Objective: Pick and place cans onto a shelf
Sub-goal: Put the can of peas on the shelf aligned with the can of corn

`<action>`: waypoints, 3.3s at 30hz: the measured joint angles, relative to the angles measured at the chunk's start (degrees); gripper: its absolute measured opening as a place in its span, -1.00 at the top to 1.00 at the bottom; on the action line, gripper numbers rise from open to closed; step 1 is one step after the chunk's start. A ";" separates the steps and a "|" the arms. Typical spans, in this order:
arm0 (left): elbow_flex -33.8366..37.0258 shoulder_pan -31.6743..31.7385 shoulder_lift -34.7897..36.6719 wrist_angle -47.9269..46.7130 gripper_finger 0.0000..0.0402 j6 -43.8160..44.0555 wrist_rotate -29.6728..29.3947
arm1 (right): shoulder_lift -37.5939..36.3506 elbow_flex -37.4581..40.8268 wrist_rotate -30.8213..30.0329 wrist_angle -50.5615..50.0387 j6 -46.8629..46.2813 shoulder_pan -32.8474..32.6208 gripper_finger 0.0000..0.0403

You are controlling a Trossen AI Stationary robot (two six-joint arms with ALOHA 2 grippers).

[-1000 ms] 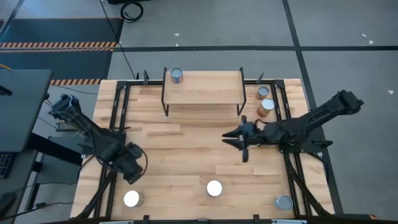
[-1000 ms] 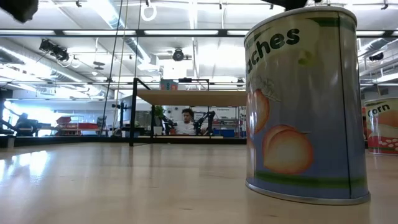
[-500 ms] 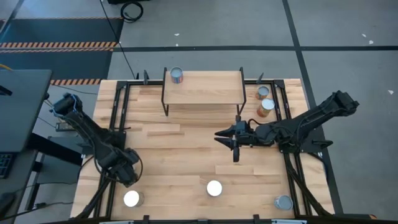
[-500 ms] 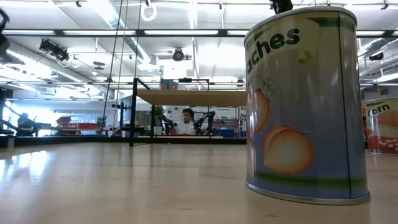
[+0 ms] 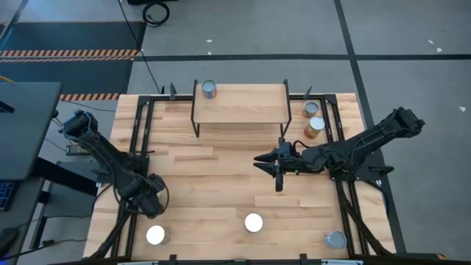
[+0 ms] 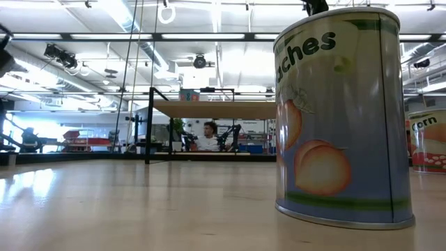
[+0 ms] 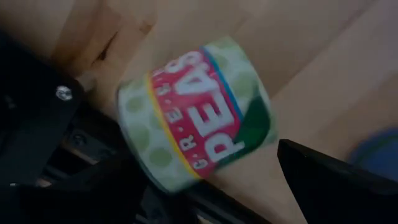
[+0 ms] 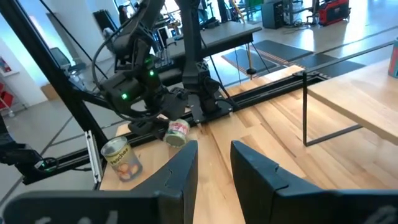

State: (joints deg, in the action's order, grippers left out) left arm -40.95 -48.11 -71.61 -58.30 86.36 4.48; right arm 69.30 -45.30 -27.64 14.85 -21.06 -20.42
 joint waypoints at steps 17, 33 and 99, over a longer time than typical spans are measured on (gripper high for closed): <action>-1.50 0.08 0.00 5.20 -0.76 -9.87 -10.09 | 0.00 0.02 0.04 -0.43 0.10 1.55 0.49; -1.50 0.08 -8.59 7.93 -0.64 -22.96 -21.58 | 0.00 0.04 0.31 -0.80 0.17 -0.45 0.49; -38.18 47.85 -31.47 3.63 -0.35 -88.76 -77.49 | -9.33 -5.31 -33.77 -25.61 9.63 -0.05 0.49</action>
State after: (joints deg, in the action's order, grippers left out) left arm -79.13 -0.27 -103.08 -54.67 -2.40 -73.01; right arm 59.96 -50.61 -61.41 -10.76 -11.43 -20.47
